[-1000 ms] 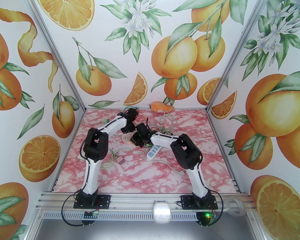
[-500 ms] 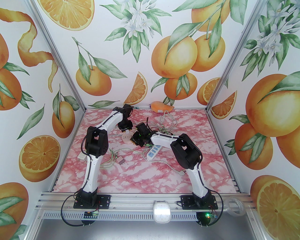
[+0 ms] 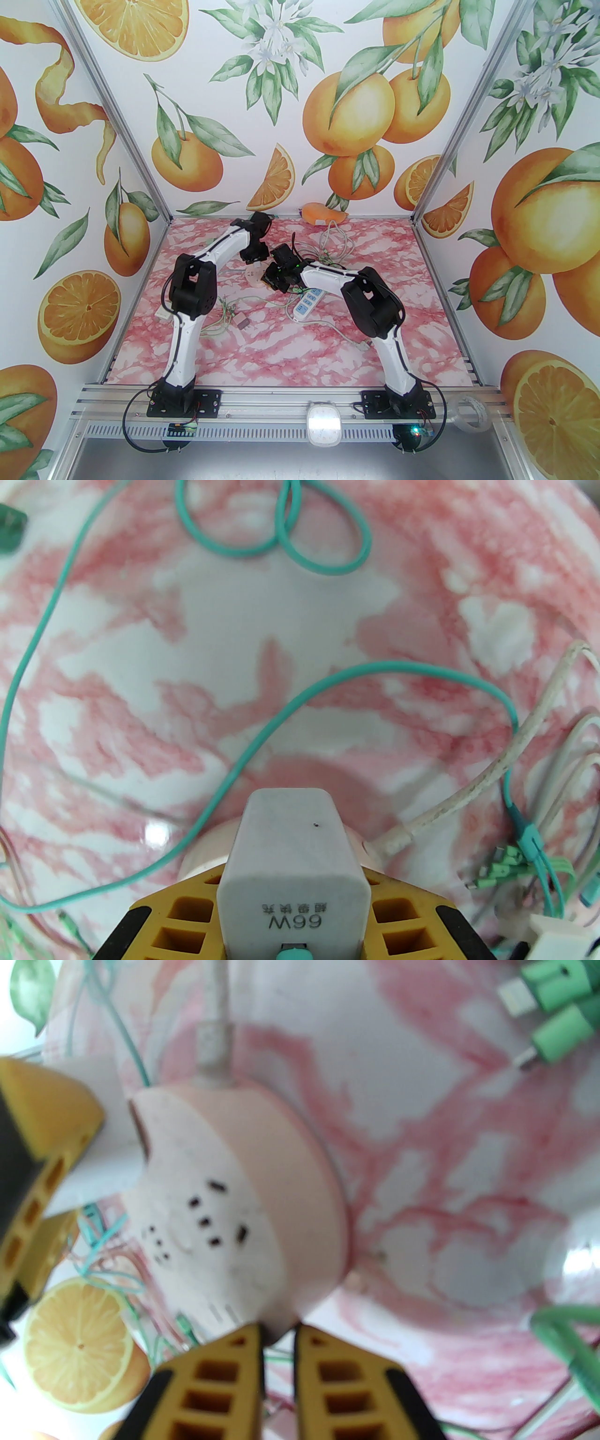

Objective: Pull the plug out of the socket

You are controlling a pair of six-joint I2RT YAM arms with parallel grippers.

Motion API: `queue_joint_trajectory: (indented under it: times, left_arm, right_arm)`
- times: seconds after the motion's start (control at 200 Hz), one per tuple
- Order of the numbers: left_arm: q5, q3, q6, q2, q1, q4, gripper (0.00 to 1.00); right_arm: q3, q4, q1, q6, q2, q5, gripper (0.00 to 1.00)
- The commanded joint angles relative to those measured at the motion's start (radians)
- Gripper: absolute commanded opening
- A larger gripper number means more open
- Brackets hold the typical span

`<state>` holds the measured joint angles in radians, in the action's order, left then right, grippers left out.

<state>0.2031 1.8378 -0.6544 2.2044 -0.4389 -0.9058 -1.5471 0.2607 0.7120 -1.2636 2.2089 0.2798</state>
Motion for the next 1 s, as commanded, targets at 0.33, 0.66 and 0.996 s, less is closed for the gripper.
queue_joint_trajectory:
  times: [0.33, 0.66, 0.996]
  left_arm:
    - [-0.137, 0.089, -0.052, 0.05, -0.106, -0.06, 0.05]
    - [-0.347, 0.255, -0.038, 0.194, 0.012, -0.148, 0.07]
    - [-0.472, 0.348, -0.038, 0.267, 0.077, -0.176, 0.08]
  right_arm:
    - [0.095, 0.205, 0.01, 0.004, 0.134, -0.042, 0.16]
    - [0.12, 0.196, 0.009, 0.005, 0.133, -0.043, 0.16]
    - [0.13, 0.191, 0.014, 0.018, 0.121, -0.058, 0.16]
